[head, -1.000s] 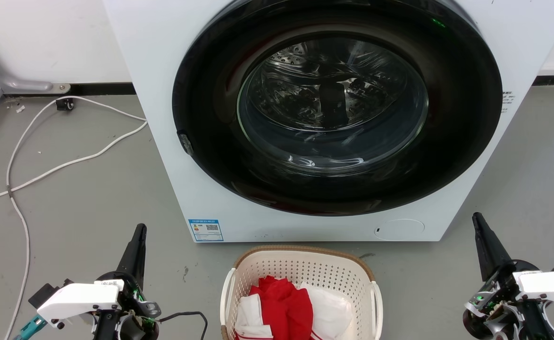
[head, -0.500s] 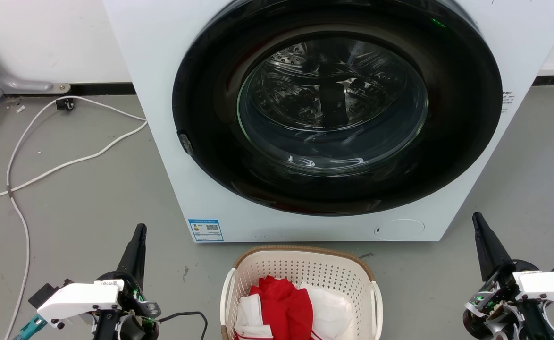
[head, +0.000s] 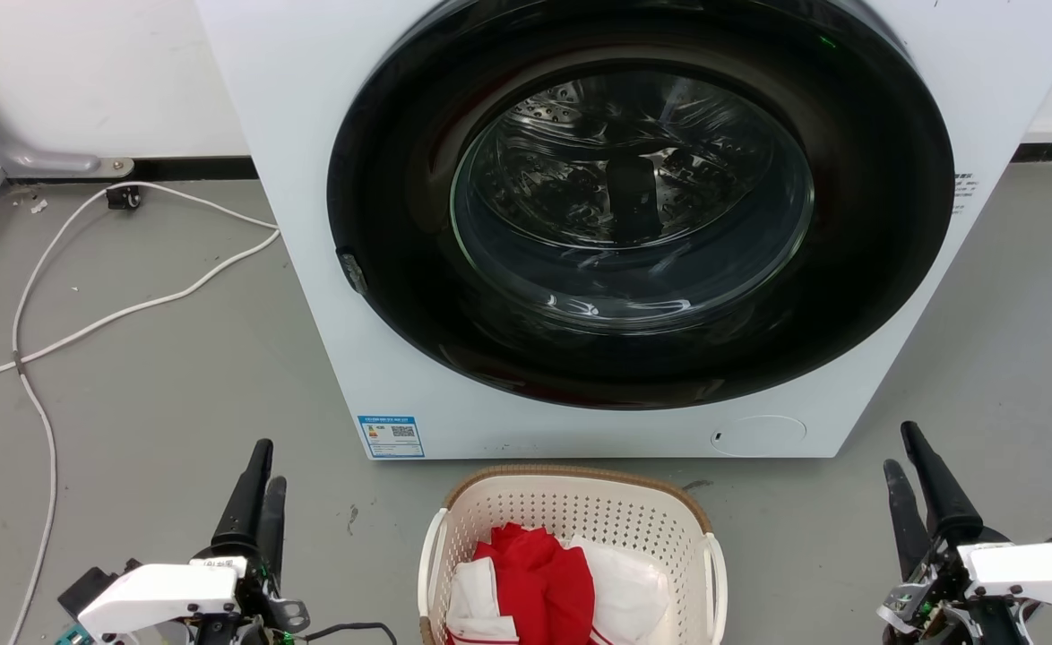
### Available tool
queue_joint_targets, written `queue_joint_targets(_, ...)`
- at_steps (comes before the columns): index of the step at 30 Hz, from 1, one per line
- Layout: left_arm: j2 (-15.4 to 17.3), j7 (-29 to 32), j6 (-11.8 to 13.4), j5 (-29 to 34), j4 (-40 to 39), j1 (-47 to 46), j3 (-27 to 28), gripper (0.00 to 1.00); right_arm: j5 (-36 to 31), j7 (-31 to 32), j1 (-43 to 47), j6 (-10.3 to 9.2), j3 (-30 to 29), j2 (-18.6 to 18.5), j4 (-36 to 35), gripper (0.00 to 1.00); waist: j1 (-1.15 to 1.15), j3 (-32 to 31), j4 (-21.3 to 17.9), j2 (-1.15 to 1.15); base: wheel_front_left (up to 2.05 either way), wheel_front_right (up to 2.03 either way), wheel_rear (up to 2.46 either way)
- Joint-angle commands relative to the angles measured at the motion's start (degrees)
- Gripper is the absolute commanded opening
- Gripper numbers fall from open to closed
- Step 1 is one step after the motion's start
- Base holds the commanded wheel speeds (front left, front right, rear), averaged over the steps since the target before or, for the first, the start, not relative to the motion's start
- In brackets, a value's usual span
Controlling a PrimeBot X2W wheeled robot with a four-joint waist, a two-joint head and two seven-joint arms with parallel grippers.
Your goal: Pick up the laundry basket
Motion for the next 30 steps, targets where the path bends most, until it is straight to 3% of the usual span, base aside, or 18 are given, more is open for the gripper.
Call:
queue_joint_targets(1,0.18,-0.73,-0.11,2.37,-1.71,-0.96,0.1,1.0,-2.91,-0.84,-1.04,0.01,0.13,-0.15,-1.81,1.0,0.0,0.02,0.0,0.0,0.0,0.0,0.0)
queue_joint_targets(30,0.27,-7.5,4.22,34.98,-9.97,0.37,-4.09,1.0,-40.53,-7.64,0.92,0.01,3.98,-0.26,-10.45,1.0,0.0,0.39,0.19,0.0,0.0,0.0,0.0)
